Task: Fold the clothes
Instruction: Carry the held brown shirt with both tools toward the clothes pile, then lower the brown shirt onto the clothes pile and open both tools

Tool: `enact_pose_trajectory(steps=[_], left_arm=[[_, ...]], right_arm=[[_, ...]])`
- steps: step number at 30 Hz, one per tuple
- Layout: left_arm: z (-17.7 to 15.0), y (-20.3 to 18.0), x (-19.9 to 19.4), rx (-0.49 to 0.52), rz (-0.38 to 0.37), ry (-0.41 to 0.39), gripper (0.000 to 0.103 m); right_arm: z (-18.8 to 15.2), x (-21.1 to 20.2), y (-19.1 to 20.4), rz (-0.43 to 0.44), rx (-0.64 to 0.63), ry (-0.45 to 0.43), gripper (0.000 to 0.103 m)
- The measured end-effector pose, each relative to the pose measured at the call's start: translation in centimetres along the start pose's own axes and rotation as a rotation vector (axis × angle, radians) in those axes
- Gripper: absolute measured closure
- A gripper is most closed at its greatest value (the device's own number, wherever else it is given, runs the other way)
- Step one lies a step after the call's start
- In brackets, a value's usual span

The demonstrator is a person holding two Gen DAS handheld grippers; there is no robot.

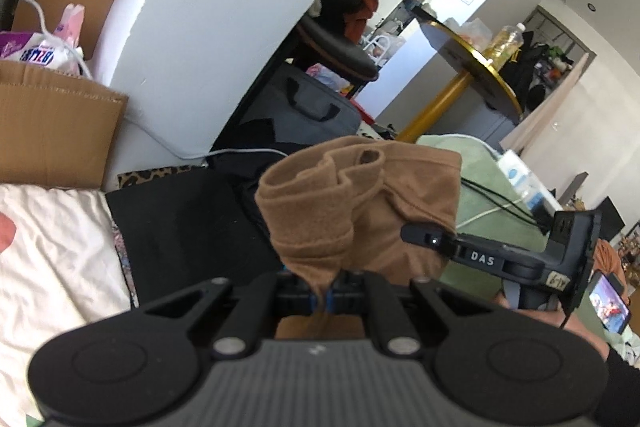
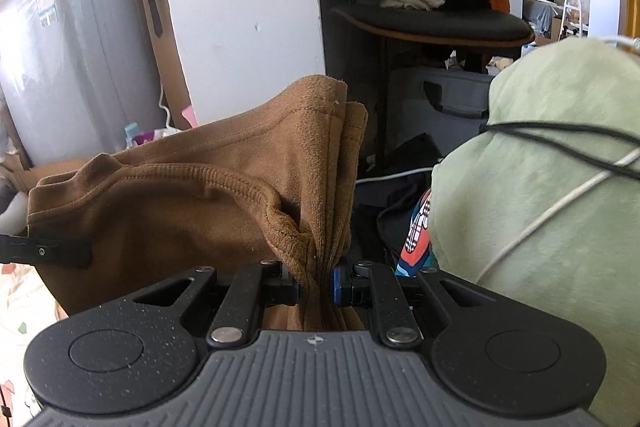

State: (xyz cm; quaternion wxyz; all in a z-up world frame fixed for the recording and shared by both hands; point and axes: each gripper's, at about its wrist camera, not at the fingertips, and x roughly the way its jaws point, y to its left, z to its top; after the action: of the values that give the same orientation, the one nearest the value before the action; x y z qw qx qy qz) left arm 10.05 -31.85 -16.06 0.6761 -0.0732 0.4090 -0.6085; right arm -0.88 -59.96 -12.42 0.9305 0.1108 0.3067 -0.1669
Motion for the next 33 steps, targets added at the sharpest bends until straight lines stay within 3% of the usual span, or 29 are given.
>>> enact_pose_trajectory(steps=[17,33], left_arm=[[3.6,4.9,5.8,-0.014,0.048,-0.001,0.098],[7.5,11.8,11.1,-0.072,0.176,0.025,0.098]], right_arm=[[0.2,8.4,-1.5,-0.038,-0.031,0.069,0.089],[2.7,17.6,-1.3,-0.049,-0.078,0.15,0.088]])
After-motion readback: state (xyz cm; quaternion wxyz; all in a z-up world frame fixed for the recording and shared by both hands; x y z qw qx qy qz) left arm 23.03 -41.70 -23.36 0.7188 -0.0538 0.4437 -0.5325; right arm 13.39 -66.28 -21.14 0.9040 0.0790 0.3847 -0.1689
